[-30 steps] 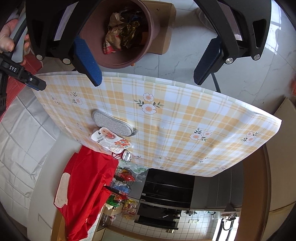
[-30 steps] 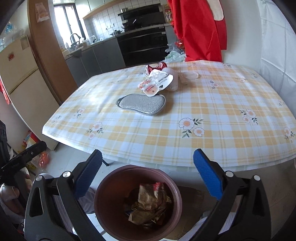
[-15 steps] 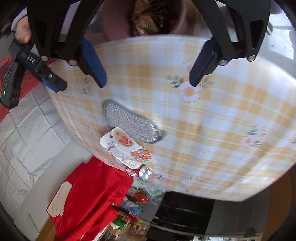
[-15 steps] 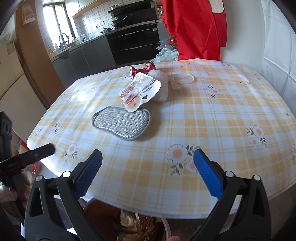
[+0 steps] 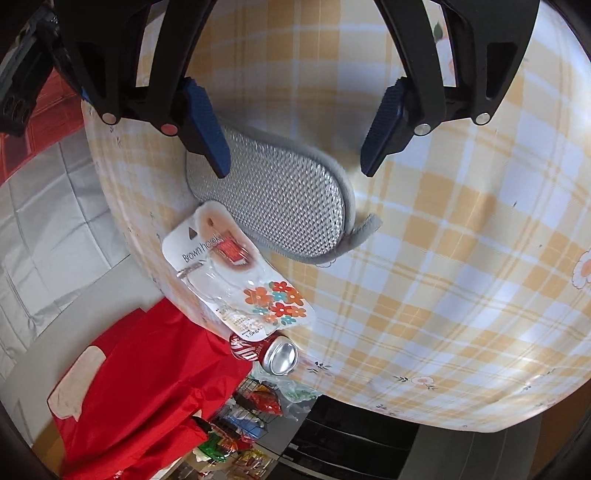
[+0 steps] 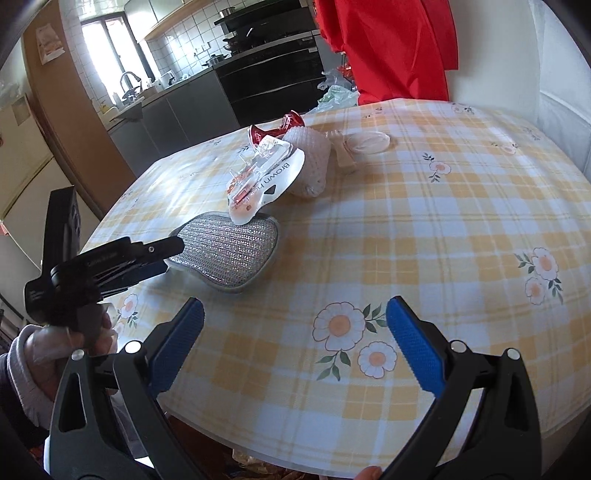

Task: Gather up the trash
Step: 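Grasp the grey mesh pad with the left gripper while the right gripper grasps the white printed tray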

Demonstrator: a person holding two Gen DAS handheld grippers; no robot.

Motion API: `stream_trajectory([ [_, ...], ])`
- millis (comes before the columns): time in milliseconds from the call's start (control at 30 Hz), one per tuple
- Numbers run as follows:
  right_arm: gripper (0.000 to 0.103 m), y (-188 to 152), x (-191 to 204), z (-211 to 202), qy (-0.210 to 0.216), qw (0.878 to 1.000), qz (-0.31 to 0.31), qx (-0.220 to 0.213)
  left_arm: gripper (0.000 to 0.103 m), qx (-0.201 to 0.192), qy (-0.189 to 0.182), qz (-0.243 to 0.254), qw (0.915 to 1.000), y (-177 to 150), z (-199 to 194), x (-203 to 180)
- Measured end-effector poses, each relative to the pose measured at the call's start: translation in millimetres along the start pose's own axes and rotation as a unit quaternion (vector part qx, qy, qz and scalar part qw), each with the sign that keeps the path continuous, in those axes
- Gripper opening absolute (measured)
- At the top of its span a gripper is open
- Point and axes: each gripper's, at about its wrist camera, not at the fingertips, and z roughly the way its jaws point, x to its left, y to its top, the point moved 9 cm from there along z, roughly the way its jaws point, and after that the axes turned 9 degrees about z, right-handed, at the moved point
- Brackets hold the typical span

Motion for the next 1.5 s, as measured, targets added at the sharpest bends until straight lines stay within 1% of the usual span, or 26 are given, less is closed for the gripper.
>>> stream_trajectory([
  [67, 0.097, 0.9, -2.1, 0.9, -0.004, 1.0, -0.003, -0.003, 0.063, -0.002, 0.002, 0.003, 1.0, 4.9, 4.5, -0.7],
  [233, 0.097, 4.7, -5.0, 3.0, -0.017, 1.0, -0.025, -0.008, 0.063, -0.009, -0.012, -0.028, 0.9995, 13.8, 11.7, 0.5],
  [367, 0.097, 12.6, -5.5, 8.6, 0.0, 1.0, -0.015, 0.006, 0.062, -0.006, -0.022, -0.026, 0.9994, 20.2, 17.7, -2.0],
  [500, 0.097, 32.1, -5.1, 16.5, -0.003, 1.0, -0.025, -0.007, 0.062, -0.002, -0.022, -0.025, 0.9995, 23.3, 21.3, -4.5],
  [533, 0.097, 39.7, -4.9, 21.3, 0.003, 1.0, -0.021, -0.005, 0.06, -0.001, -0.02, -0.024, 0.9995, 23.1, 21.5, -4.5],
  [567, 0.097, 44.3, -4.4, 23.9, 0.007, 1.0, -0.017, -0.004, 0.056, 0.002, -0.019, -0.023, 0.9996, 22.7, 21.9, -4.8],
  [600, 0.097, 52.3, -4.3, 28.4, 0.014, 1.0, -0.009, -0.003, 0.039, 0.007, -0.021, -0.024, 0.9995, 21.3, 23.6, -4.5],
  [633, 0.096, 57.5, -3.7, 31.6, 0.02, 1.0, -0.005, -0.002, 0.029, 0.014, -0.024, -0.027, 0.9992, 19.1, 26.1, -3.3],
  [667, 0.09, 65.4, -2.3, 37.2, 0.03, 1.0, 0.001, 0.002, 0.028, 0.01, -0.031, -0.033, 0.9989, 17.9, 25.7, -2.2],
  [700, 0.087, 72.6, -2.2, 43.1, 0.034, 0.999, 0.006, 0.007, 0.026, 0.005, -0.036, -0.037, 0.9986, 17.2, 23.5, -1.2],
  [800, 0.082, 91.7, -1.8, 60.3, 0.045, 0.999, 0.02, 0.018, 0.022, -0.008, -0.046, -0.038, 0.9982, 13.6, 9.1, 1.7],
  [900, 0.081, 110.2, 1.3, 81.2, 0.051, 0.998, 0.03, 0.025, 0.019, -0.026, -0.043, -0.03, 0.9983, 10.1, -15.2, 8.5],
  [1000, 0.075, 117.2, 5.1, 103.3, 0.066, 0.996, 0.048, 0.042, 0.019, -0.04, -0.032, -0.031, 0.9982, 4.6, -40.7, 21.0],
  [1033, 0.07, 117.3, 7.2, 112.3, 0.075, 0.994, 0.063, 0.053, 0.019, -0.041, -0.03, -0.032, 0.9982, 1.4, -47.2, 25.4],
  [1067, 0.068, 116.9, 8.9, 118.8, 0.083, 0.992, 0.079, 0.059, 0.019, -0.042, -0.027, -0.035, 0.9982, -2.3, -52.8, 29.8],
  [1133, 0.068, 115.1, 12.4, 122.4, 0.093, 0.989, 0.103, 0.057, 0.019, -0.049, -0.022, -0.039, 0.9978, -10.1, -66.9, 39.7],
  [1300, 0.068, 96.7, 24.4, 115.7, 0.1, 0.984, 0.132, 0.061, 0.019, -0.074, -0.002, -0.033, 0.9967, -24.8, -100.3, 58.3],
  [1400, 0.068, 82.0, 26.1, 116.2, 0.106, 0.98, 0.152, 0.073, 0.019, -0.079, 0.01, -0.032, 0.9963, -32.3, -106.1, 67.3],
  [1467, 0.068, 72.8, 26.3, 120.1, 0.105, 0.976, 0.172, 0.084, 0.019, -0.077, 0.012, -0.042, 0.9961, -37.2, -105.3, 74.6],
  [1500, 0.068, 70.7, 26.6, 119.9, 0.105, 0.974, 0.185, 0.08, 0.019, -0.075, 0.013, -0.049, 0.9959, -39.3, -104.2, 77.9],
])
